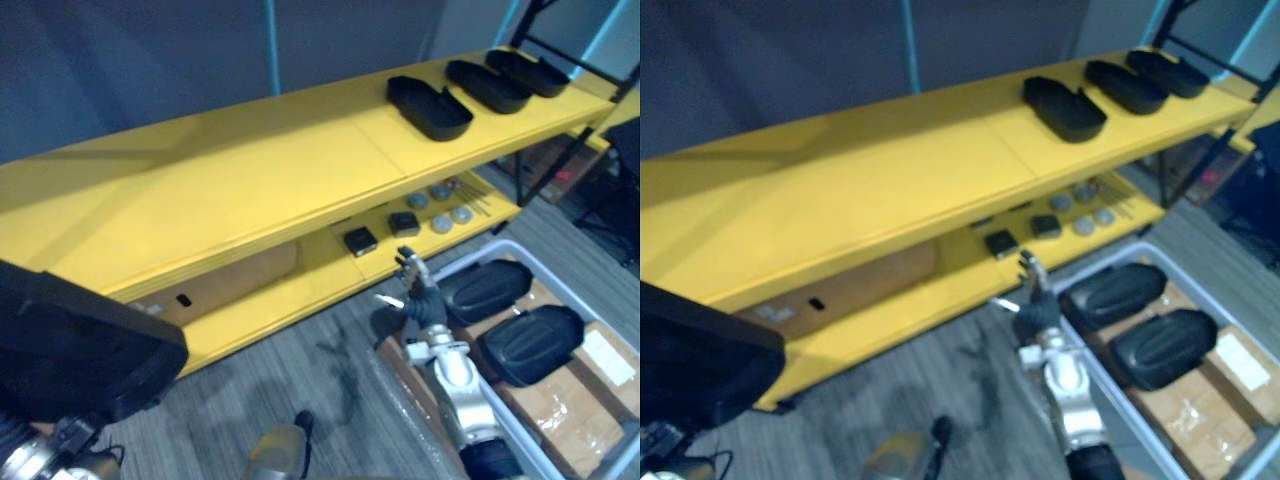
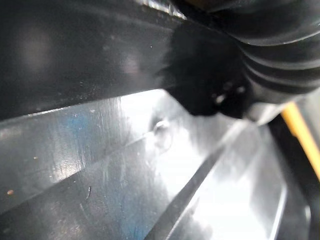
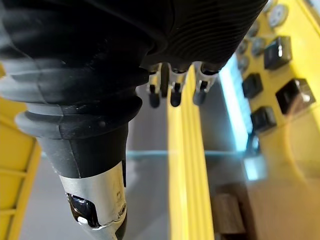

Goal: Walk over and take plastic housings, then place them on the shelf

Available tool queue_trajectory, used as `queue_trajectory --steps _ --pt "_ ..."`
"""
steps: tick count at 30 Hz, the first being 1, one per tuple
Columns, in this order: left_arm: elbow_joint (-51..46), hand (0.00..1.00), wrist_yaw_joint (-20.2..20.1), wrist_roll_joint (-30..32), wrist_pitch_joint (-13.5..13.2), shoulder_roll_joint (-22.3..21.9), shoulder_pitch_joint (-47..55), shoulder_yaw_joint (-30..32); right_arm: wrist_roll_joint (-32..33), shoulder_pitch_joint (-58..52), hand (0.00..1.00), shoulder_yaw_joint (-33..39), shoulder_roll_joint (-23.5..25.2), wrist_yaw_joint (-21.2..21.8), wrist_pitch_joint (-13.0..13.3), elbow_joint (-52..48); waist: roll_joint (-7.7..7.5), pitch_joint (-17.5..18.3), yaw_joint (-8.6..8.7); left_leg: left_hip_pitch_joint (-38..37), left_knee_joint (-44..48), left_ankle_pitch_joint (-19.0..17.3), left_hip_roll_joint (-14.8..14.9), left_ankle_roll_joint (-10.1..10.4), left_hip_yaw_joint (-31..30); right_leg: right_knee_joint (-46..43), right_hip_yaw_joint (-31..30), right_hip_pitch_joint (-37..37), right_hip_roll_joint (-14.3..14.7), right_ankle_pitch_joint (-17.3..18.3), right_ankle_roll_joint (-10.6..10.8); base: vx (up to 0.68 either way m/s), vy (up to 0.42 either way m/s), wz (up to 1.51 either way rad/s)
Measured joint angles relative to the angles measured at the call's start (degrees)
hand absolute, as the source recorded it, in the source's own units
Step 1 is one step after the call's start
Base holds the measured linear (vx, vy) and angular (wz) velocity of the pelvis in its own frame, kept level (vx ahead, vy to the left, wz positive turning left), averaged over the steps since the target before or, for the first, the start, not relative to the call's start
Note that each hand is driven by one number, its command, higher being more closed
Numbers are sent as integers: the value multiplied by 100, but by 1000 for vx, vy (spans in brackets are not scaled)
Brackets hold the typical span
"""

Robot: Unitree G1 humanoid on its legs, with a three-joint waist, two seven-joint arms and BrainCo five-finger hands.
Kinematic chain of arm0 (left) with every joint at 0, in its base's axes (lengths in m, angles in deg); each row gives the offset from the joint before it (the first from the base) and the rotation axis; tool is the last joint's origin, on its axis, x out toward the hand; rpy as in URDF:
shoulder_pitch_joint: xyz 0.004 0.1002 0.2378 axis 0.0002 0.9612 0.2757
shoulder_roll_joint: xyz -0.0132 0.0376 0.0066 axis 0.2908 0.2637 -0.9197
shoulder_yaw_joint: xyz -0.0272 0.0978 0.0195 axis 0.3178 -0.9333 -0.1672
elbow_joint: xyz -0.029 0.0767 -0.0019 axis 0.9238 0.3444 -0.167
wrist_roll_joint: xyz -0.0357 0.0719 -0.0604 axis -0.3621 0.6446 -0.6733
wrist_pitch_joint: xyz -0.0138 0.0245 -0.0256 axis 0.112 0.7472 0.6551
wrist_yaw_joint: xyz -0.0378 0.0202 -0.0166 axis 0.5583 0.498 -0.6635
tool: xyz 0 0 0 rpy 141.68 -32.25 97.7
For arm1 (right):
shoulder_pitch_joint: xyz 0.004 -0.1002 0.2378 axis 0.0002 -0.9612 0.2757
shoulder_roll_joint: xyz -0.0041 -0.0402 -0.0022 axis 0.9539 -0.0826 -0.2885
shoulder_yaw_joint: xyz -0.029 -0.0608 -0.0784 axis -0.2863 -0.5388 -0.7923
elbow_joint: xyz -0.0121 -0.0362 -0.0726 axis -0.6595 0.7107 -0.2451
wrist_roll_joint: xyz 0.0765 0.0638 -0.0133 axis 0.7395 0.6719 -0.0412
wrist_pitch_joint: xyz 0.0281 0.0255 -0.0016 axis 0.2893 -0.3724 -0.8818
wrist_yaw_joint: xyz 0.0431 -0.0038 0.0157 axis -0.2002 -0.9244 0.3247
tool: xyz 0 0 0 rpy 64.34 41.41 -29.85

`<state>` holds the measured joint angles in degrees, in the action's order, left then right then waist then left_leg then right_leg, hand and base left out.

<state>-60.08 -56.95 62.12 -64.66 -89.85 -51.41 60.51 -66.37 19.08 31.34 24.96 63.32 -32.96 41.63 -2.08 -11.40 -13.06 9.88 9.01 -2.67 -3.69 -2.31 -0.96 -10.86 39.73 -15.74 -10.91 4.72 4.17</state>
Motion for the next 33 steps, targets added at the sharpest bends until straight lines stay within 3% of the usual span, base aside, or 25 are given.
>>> queue_trajectory --steps 2,3,6,9,12,13,14,17,22,28,31,33 --pt "2 100 -161 98 -5 303 -309 -343 -94 -161 0 211 0 -32 70 -147 20 3 181 -85 -281 393 -88 -47 -364 -671 -467 234 -102 149 -160 58 52 109" --pt "10 100 -290 104 -5 567 -564 -564 -142 -264 0 325 -16 -23 155 -196 -17 25 300 -106 -467 586 -179 -74 -617 -1020 -785 397 -153 410 -165 71 -8 116" --pt "167 100 -424 221 -4 907 -1144 -882 -177 -192 0 398 -154 63 211 -218 19 -11 435 -47 -497 779 -284 21 -833 -1119 -971 707 -212 914 -172 15 -39 60" --pt "230 100 -419 273 -7 977 -1346 -1008 -266 77 0 395 -338 142 341 -216 103 -136 440 93 -369 814 -289 90 -776 -988 -1002 922 -212 1023 -205 -55 -75 -3" --pt "237 100 -409 313 -81 972 -1395 -1047 -394 626 0 402 -626 168 397 -207 230 -477 435 348 -230 872 -196 238 -548 -1012 -1129 1157 -190 1333 161 -171 -144 -35" --pt "285 100 -406 319 -111 961 -1416 -1089 -449 783 0 413 -717 158 412 -207 352 -671 463 385 -232 917 -95 303 -514 -1150 -1171 1280 -149 1403 111 -236 -120 -27" --pt "299 100 -405 333 -114 967 -1433 -1102 -503 792 0 435 -725 141 414 -205 372 -739 476 434 -236 938 -44 335 -492 -1300 -1203 1419 -151 1484 42 -250 -131 -23" --pt "363 100 -330 339 -229 968 -1502 -1103 -513 789 0 429 -662 100 416 -206 253 -917 521 528 -194 954 -8 365 -438 -1853 -1316 1756 -253 1746 -58 -135 -90 -10" --pt "506 100 -218 345 -238 957 -1518 -1136 -622 812 0 442 -537 -29 436 -207 182 -1208 624 836 261 827 -82 410 -410 -2488 -1356 2089 -466 1993 -84 -46 -17 3" --pt "527 100 80 572 -259 934 -1342 -1231 -624 571 0 454 -261 -40 787 -217 179 -1224 624 1048 1428 133 -215 345 -256 -2939 -1346 1848 -718 2336 35 2 54 4" --pt "501 100 167 755 -253 948 -1309 -1173 -605 560 0 636 -125 -49 800 -312 182 -1215 613 908 1542 -2 -292 272 -194 -2760 -1116 1441 -809 2393 151 64 66 32" --pt "484 100 133 757 -218 975 -1313 -909 -540 529 0 764 -60 -172 803 -381 125 -1070 597 747 1561 -166 -279 107 32 -2432 -842 973 -788 2173 402 176 71 50"
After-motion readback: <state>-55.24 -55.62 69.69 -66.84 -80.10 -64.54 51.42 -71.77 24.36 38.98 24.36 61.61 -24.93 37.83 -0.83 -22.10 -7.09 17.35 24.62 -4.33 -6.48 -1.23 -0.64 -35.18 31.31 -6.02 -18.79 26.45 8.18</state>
